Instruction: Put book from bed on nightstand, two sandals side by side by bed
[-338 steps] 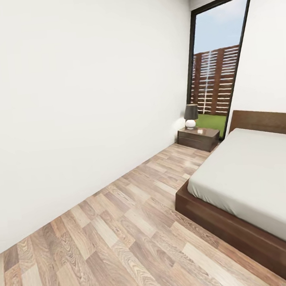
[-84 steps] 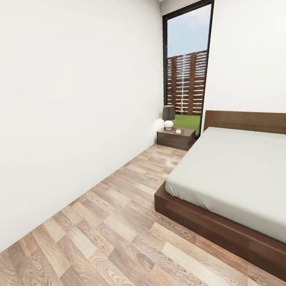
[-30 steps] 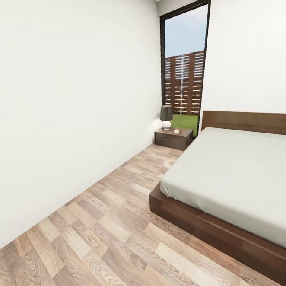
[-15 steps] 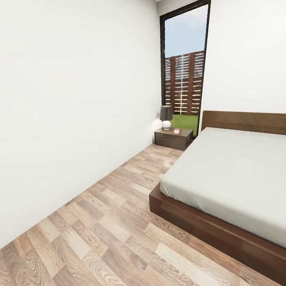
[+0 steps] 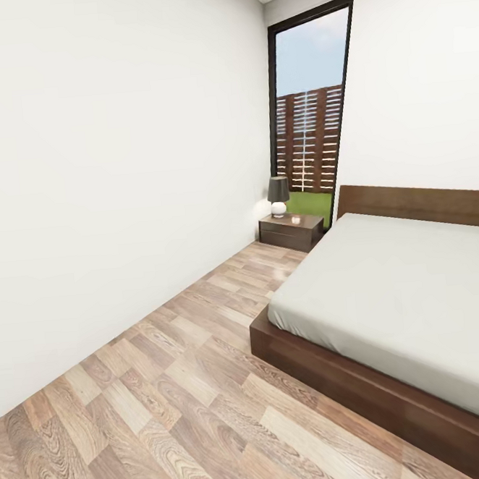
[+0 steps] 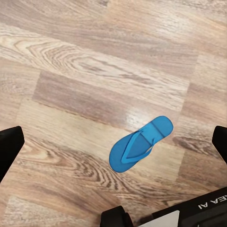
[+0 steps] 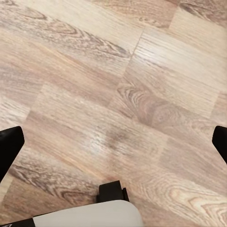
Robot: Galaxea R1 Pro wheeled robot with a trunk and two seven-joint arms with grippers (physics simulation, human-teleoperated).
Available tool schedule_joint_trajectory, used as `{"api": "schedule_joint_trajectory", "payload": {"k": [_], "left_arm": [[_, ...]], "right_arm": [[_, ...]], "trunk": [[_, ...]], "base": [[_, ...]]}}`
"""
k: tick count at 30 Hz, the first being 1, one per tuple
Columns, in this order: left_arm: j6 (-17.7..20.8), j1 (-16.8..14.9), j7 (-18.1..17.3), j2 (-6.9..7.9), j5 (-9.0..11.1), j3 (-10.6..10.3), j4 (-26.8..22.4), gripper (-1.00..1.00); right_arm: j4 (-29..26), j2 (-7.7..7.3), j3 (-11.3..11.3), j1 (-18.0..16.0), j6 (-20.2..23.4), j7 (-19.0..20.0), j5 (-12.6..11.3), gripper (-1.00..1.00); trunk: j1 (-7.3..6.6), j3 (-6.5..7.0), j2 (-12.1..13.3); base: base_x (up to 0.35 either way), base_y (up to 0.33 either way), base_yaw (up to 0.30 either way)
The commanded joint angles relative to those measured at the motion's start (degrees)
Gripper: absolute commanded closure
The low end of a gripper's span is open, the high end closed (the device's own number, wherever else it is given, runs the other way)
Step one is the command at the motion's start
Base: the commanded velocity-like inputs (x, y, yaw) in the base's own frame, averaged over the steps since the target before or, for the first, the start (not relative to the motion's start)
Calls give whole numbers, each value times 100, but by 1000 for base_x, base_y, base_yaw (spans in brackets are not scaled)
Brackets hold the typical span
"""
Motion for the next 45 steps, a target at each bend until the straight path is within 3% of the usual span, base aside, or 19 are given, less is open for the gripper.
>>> {"api": "schedule_joint_trajectory", "payload": {"k": [1, 40, 45], "left_arm": [[27, -1, -9, 1, -5, -5, -8, -100], [26, 0, -18, 8, -12, -9, -8, -100], [28, 0, -21, 7, -11, -10, -8, -100]], "right_arm": [[-6, 1, -9, 2, -11, 12, -11, -100], [0, 1, -10, 2, -11, 13, -11, -100], [-36, 1, -13, 7, -13, 21, -16, -100]], "trunk": [[0, -5, -3], [0, -5, -3], [110, -94, -203]], "base": [[0, 0, 0], [0, 0, 0], [0, 0, 0]]}}
